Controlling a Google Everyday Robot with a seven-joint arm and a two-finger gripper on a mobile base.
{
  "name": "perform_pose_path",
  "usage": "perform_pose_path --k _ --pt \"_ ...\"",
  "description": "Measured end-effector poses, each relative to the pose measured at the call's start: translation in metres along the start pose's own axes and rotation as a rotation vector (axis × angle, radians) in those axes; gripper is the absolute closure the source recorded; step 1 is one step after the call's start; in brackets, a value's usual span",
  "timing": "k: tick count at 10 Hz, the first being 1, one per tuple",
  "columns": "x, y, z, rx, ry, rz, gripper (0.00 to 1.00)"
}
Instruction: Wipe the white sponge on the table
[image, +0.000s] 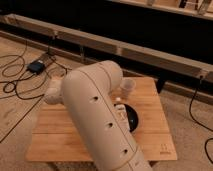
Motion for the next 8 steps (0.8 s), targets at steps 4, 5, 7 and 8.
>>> perform_pose_path --k 4,5,7,8 --pt "-0.022 -0.042 -0.015 0.015 -0.019 0.065 1.0" --pt "-0.032 -0.045 -0.022 0.021 -0.028 0.062 1.0" --pt "-0.059 -0.043 -0.04 0.034 -0.051 0.039 1.0" --pt "-0.068 -0.039 -0.044 0.038 -0.056 0.025 1.0"
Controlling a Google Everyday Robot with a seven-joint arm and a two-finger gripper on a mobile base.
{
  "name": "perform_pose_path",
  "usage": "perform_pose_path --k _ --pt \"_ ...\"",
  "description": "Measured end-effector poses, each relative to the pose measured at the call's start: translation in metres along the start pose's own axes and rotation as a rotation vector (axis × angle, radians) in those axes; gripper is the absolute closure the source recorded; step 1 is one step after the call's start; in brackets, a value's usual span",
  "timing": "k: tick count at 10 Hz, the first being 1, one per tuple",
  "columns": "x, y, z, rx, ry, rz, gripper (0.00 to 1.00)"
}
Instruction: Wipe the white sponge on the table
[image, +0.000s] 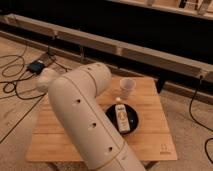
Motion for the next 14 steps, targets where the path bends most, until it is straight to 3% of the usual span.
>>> perform_pose_path --k 5,8,11,14 --pt "-0.031 0.049 -0.009 0.034 0.003 -0.142 1.0" --pt "-0.031 0.085 -0.017 0.011 -0.031 -0.198 1.0" --pt "-0.009 0.118 -0.021 -0.027 -0.057 -0.238 1.0" --pt "0.038 0.129 -0.001 -0.049 -0.013 -0.243 1.0"
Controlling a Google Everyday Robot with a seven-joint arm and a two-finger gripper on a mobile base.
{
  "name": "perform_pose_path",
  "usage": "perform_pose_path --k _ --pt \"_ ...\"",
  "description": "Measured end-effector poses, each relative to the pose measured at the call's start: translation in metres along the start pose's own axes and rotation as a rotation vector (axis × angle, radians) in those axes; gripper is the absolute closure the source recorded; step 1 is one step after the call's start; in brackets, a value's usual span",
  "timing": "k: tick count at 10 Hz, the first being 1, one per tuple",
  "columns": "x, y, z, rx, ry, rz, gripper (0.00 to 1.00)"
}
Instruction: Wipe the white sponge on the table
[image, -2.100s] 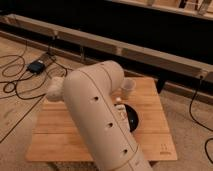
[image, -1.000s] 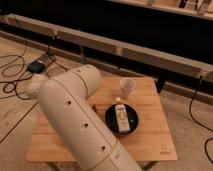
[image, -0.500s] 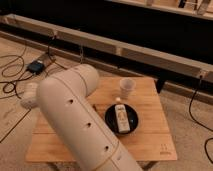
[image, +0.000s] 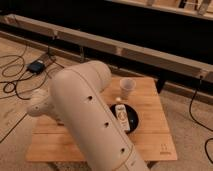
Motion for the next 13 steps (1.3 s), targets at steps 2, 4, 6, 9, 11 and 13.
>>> perform_pose_path --k 2,4,6,9,11,13 --pt "0.026 -0.004 0.018 -0.014 0.047 0.038 1.0" --pt "0.053 -0.022 0.037 -0.011 0.111 0.09 1.0" --pt "0.063 -0.044 0.045 -0.004 0.133 0.144 1.0" --pt "0.063 -0.088 0.043 0.023 0.142 0.224 1.0" --pt "0.042 -0.112 0.032 0.058 0.143 0.228 1.0" --pt "0.019 -0.12 0.019 0.075 0.128 0.219 1.0"
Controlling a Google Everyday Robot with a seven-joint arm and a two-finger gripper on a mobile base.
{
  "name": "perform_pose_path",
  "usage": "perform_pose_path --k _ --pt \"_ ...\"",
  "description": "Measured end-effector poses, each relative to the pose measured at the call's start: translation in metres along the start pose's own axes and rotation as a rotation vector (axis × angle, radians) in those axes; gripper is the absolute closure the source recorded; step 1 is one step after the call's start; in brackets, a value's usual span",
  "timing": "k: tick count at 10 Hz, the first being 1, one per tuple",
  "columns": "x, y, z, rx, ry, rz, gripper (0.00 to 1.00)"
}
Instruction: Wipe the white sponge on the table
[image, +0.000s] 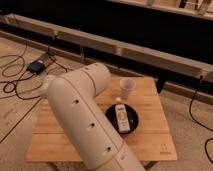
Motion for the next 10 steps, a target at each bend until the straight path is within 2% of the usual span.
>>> perform_pose_path --k 2,5,6,8,10 --pt "-0.028 0.004 -0.02 0.011 -0.025 -0.022 1.0" --pt "-0.051 0.023 -0.036 0.024 -0.042 -0.079 1.0" --pt "-0.054 0.03 -0.037 0.032 -0.043 -0.101 1.0" --pt "-0.05 0.049 -0.035 0.02 -0.042 -0.135 1.0" --pt "-0.037 0.062 -0.03 -0.01 -0.042 -0.134 1.0"
